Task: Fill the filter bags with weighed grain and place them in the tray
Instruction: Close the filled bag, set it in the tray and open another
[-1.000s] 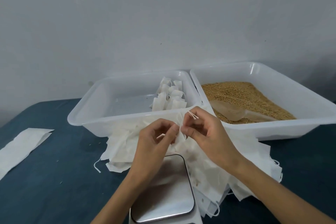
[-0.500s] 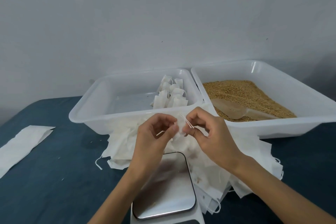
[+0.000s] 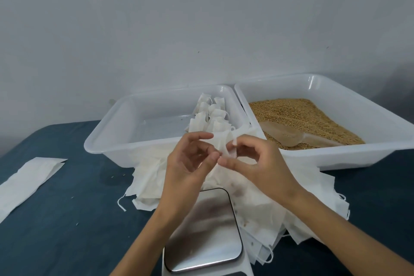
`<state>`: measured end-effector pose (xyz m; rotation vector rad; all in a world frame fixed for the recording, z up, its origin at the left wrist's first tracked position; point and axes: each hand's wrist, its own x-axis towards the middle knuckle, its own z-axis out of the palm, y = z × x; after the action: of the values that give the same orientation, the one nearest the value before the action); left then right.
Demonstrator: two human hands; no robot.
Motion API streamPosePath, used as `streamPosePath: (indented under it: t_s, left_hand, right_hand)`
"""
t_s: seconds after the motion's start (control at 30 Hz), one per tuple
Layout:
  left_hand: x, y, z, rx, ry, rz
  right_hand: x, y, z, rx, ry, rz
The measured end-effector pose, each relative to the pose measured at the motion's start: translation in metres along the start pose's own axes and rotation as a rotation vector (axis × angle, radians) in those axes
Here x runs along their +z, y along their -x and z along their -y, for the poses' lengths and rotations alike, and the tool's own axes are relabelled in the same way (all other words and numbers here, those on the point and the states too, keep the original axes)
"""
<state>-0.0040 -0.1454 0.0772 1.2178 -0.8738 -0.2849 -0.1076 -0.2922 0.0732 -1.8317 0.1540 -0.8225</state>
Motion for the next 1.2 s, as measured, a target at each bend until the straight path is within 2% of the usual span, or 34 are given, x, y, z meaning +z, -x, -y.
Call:
streamPosePath:
  t_s: [0.1,0.2,0.27,0.3,0.37,0.43,0.5,0.63,0.83,1.0,1.2]
  left_hand:
    - [0.002,0.000,0.003,0.008,-0.032,-0.083]
    - [0.000,-0.004,0.004,-0.049,-0.070,-0.220]
    - [-0.004,-0.005,0.005,-0.121,-0.064,-0.211]
    - [-0.005,-0.006,0.006,-0.159,-0.038,-0.180]
    - [-0.003,-0.004,0.007,-0.169,-0.022,-0.117]
    - [-0.001,-0.001,0.011,-0.087,-0.114,-0.135]
    - [0.000,0.001,0.015,-0.031,-0.194,-0.151]
    - [0.001,0.000,0.017,0.009,-0.259,-0.114]
    - [-0.002,-0.002,0.016,-0.012,-0.133,-0.212]
    - [-0.004,-0.003,0.017,-0.050,-0.125,-0.206]
    - [-0.003,-0.005,0.015,-0.108,-0.062,-0.268]
  right_hand:
    - [-0.003,-0.006,-0.001,0.018,-0.076,-0.032]
    - [-0.011,-0.010,0.001,0.124,-0.427,0.027]
    - [-0.014,-0.010,0.003,0.155,-0.551,0.085]
    - [-0.014,-0.010,0.003,0.149,-0.524,0.087]
    - [-0.011,-0.011,-0.001,0.103,-0.322,0.011]
    - [-0.007,-0.011,-0.007,0.053,-0.102,-0.097]
    - [-0.006,-0.009,-0.010,0.020,-0.003,-0.128]
    - [-0.006,-0.006,-0.003,0.030,-0.128,-0.078]
    - [-0.006,-0.003,-0.002,0.037,-0.091,-0.138]
    - [-0.004,-0.002,0.003,0.011,-0.157,0.005]
    - [-0.006,0.000,0.001,0.025,-0.133,-0.118]
